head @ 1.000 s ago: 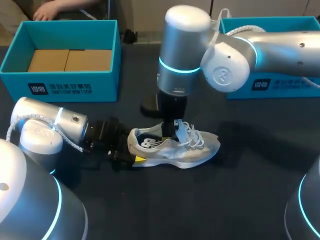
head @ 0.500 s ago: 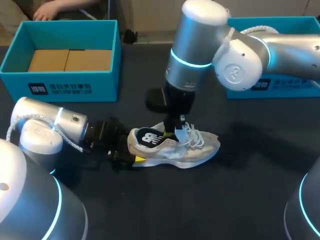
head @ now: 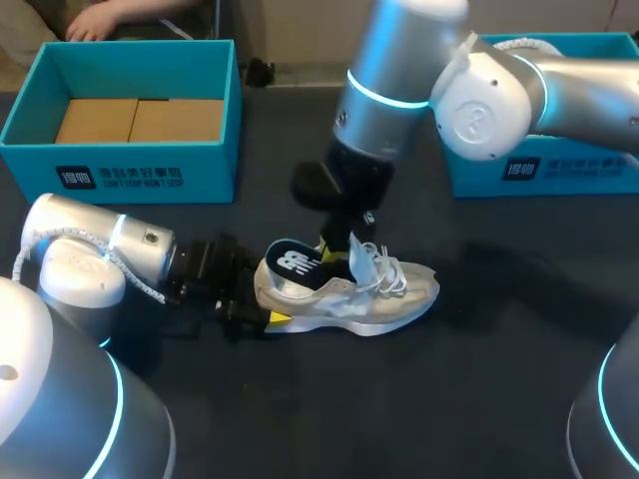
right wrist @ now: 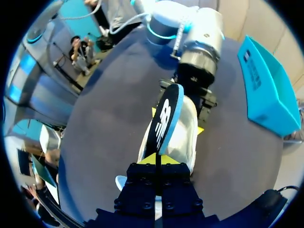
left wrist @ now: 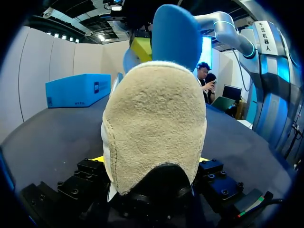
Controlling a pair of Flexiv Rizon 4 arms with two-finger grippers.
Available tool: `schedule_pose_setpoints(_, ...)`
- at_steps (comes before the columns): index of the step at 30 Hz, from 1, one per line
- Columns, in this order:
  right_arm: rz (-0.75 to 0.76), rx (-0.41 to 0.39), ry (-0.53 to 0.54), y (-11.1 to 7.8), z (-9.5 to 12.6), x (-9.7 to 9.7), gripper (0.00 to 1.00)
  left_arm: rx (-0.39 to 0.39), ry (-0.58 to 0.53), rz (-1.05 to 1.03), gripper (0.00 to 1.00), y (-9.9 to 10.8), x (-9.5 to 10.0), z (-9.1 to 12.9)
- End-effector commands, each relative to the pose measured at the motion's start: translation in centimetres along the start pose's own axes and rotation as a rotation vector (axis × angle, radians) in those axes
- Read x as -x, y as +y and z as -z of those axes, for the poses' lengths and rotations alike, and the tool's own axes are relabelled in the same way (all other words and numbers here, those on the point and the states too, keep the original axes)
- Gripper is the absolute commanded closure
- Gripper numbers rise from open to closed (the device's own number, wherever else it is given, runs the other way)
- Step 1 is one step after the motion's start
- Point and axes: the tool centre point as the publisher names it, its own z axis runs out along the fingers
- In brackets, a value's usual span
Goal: Take the shoe out of the shoebox, open the shoe tongue, remove and reinsert the insole, then place the shoe into the shoebox
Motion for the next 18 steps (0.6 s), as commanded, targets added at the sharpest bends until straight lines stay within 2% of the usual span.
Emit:
schedule_pose_setpoints(1,0.016,0.009,0.011,1.1,-0.3,1.1,1.0,0.003,0.002,0.0,1.0,0.1,0.0,-0.1)
schedule_pose_setpoints(8,0.033,0.028,0.011,2.5,-0.4,1.9,1.0,0.003,0.002,0.0,1.0,0.1,0.0,-0.1)
schedule_pose_setpoints(18,0.065,0.076,0.042,3.5,-1.4,2.6,1.0,0.003,0.002,0.0,1.0,0.1,0.0,-0.1)
